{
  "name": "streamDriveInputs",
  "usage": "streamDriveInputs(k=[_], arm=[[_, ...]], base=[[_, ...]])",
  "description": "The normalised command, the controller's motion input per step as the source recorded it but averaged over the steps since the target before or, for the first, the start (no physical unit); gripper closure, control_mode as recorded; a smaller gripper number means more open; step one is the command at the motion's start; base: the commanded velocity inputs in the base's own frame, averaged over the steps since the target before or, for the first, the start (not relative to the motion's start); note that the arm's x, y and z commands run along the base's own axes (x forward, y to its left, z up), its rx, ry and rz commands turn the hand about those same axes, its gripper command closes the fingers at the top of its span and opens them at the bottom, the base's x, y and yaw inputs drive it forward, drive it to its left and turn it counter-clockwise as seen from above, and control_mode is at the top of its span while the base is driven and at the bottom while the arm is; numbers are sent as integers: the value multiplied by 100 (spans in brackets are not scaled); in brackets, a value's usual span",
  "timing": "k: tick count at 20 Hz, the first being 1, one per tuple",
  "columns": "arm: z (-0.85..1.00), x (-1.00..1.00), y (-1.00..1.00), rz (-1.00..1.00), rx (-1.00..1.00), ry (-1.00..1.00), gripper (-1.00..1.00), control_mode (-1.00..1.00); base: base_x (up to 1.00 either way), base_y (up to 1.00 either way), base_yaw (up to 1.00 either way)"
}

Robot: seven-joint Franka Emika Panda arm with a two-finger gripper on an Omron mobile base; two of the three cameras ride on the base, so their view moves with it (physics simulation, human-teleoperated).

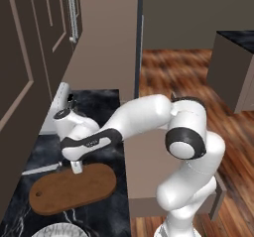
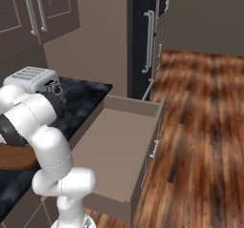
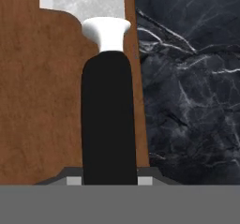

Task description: Pick up the knife from the drawer and place it on the cutting board. Then place the meat from the plate to the cutting board.

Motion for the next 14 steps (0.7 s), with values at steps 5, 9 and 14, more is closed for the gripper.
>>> streamDriveInputs(k=[5, 9, 14], arm=[[-19, -11, -6, 0, 0, 0, 100, -100], [-22, -26, -23, 0, 0, 0, 100, -100], [-2, -5, -6, 0, 0, 0, 100, -100]], base=[[0, 0, 0], [0, 0, 0], [0, 0, 0]])
